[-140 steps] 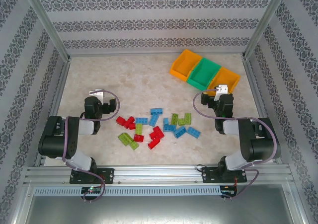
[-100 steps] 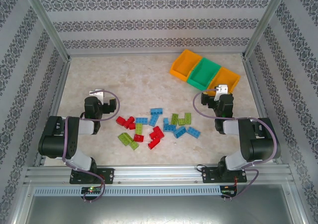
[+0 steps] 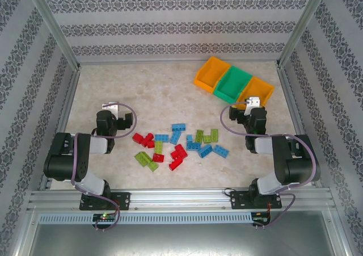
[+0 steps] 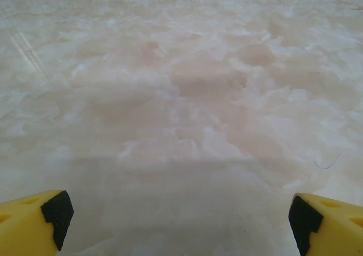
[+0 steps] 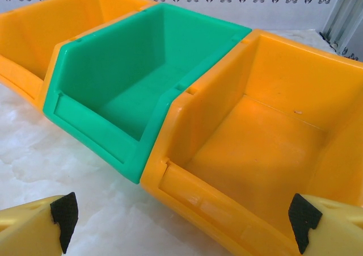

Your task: Sort the legos into containers by color

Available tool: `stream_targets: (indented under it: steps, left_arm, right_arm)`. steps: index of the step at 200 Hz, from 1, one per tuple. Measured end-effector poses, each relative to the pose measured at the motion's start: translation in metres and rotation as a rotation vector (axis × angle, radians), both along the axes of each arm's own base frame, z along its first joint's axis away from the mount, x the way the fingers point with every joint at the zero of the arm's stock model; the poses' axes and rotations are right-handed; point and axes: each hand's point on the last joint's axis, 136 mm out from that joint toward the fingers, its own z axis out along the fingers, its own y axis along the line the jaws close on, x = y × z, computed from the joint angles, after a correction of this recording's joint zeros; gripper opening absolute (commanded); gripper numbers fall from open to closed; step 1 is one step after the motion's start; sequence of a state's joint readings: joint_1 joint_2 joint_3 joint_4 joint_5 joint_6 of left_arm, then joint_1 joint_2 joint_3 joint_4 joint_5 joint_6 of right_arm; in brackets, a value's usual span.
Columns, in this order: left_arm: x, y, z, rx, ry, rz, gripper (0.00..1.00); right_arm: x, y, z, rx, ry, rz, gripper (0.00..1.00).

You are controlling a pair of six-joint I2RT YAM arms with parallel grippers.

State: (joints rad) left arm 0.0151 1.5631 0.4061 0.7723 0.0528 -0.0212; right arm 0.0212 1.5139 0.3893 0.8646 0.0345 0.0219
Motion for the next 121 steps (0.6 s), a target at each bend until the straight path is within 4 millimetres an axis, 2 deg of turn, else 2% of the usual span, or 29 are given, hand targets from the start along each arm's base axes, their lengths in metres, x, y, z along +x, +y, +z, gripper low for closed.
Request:
stream_targets:
  steps: [68, 89, 102, 121]
  left_arm:
    - [0.000, 0.000, 0.000, 0.000, 0.000, 0.000, 0.99]
    - [0.003, 0.003, 0.004, 0.004, 0.043, 0.020, 0.99]
    - [0.015, 0.006, 0.024, 0.001, 0.047, 0.039, 0.99]
    - [0.032, 0.008, 0.081, -0.050, -0.032, 0.072, 0.99]
  right_arm:
    - [-0.004, -0.003, -0.001, 0.010, 0.034, -0.015, 0.94]
    - [-0.003, -0.010, 0.018, 0.037, 0.068, -0.062, 0.94]
    - [-0.001, -0.015, 0.045, 0.061, 0.040, -0.096, 0.94]
    - [-0.007, -0.019, 0.073, 0.101, 0.006, -0.127, 0.93]
